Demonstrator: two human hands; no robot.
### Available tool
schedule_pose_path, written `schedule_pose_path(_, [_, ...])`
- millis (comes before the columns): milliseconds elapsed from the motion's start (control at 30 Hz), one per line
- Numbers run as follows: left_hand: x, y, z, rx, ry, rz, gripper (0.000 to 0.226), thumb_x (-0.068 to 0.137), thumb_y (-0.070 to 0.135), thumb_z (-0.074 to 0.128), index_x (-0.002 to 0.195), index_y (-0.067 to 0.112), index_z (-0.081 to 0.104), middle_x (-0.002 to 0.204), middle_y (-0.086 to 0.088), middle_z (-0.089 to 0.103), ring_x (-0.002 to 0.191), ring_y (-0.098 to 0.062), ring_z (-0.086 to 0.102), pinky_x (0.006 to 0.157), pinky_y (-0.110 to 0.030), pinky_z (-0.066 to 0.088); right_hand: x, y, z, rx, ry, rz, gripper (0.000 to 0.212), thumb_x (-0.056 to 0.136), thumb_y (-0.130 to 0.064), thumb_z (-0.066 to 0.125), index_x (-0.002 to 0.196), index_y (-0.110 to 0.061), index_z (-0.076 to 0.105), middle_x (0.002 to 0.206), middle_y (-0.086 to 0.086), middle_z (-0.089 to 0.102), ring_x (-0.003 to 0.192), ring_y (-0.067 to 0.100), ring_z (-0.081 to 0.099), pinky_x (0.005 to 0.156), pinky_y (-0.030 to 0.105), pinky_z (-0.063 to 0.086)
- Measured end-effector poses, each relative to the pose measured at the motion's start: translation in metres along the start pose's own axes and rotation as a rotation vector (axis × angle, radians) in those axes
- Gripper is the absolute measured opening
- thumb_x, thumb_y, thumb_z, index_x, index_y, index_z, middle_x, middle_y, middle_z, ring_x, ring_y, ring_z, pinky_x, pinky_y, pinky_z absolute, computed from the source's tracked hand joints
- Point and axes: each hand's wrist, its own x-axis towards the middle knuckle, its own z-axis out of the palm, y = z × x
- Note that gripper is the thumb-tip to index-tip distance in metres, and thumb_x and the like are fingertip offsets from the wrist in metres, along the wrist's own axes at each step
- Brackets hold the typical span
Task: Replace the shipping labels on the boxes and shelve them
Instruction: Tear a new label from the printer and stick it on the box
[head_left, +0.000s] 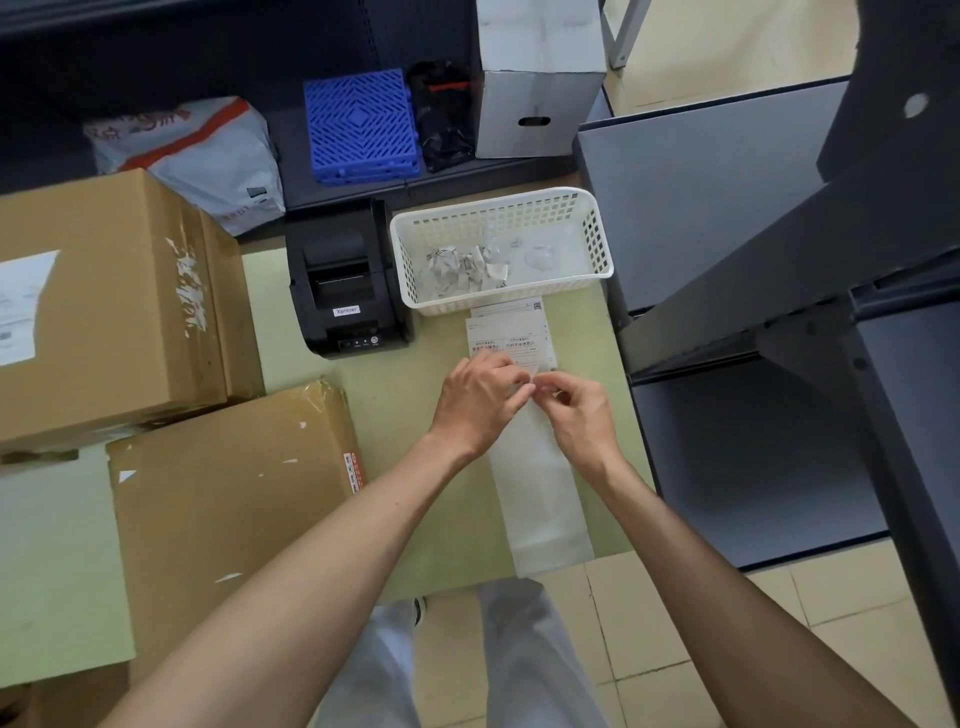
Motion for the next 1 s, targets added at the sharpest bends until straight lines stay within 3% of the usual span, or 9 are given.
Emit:
schedule_pose_path(167, [0.0001,-0.0007,-0.0013,-0.026,-0.010,0.012,0.016,0.094,0.029,0.068,0.095,0.018,0.079,0.096,-0.001,0.070,0.095,-0.024,0.062,0.077,-0.039,0.047,-0.0001,-0.0057,-0.0007,0.053,0.001,-0.002,0.010,0.091,-0.008,0.065,0.085,-0.012,0.072,0.082,0.007,0.067,0.069,0.007,0.054,0.066,0.019,0.043])
schedule_pose_path(300, [0.0008,-0.0008,-0.0035,-0.054,-0.026,-0.020,0.016,0.095,0.030,0.067,0.096,0.019,0.078,0.096,0.001,0.069,0.095,-0.022,0.061,0.078,-0.036,0.042,-0.0019,-0.0047,-0.0027,0.051,0.024,0.041,0.008,0.092,-0.006,0.063,0.089,-0.008,0.070,0.079,-0.002,0.062,0.063,-0.002,0.051,0.061,0.012,0.038])
schedule_pose_path(467, [0.0002,0.0022,-0.0037,-0.067,-0.055,-0.056,0.015,0.093,0.034,0.068,0.094,0.022,0.077,0.097,0.003,0.067,0.097,-0.018,0.059,0.079,-0.033,0.039,-0.0033,-0.0053,-0.0012,0.015,0.007,0.035,0.006,0.090,-0.008,0.063,0.087,-0.010,0.068,0.083,0.003,0.065,0.070,0.006,0.054,0.064,0.020,0.042])
schedule_pose_path(800, [-0.0004,0.0027,-0.0060,-0.171,-0.098,-0.091,0.017,0.096,0.032,0.066,0.096,0.022,0.080,0.091,0.003,0.067,0.091,-0.018,0.060,0.079,-0.036,0.047,-0.0040,-0.0051,-0.0031,-0.006,-0.008,0.042,0.010,0.091,-0.005,0.058,0.087,-0.012,0.063,0.079,-0.004,0.057,0.063,0.005,0.045,0.058,0.019,0.037])
schedule_pose_path(900, [-0.0017,0.0040,-0.0079,-0.192,-0.082,-0.121,0.017,0.096,0.032,0.065,0.097,0.023,0.080,0.092,0.003,0.066,0.091,-0.017,0.060,0.074,-0.031,0.042,-0.0047,-0.0068,-0.0018,-0.006,0.005,0.056,0.003,0.090,-0.012,0.062,0.088,-0.011,0.065,0.082,-0.002,0.062,0.064,0.005,0.049,0.059,0.023,0.041])
schedule_pose_path(1000, [-0.0027,0.0056,-0.0089,-0.199,-0.070,-0.138,0.018,0.096,0.032,0.064,0.095,0.023,0.080,0.090,0.003,0.066,0.090,-0.017,0.059,0.072,-0.030,0.038,-0.0051,-0.0094,-0.0010,-0.018,0.020,0.074,0.012,0.090,-0.022,0.067,0.088,-0.010,0.068,0.083,-0.001,0.066,0.065,0.004,0.052,0.064,0.024,0.044])
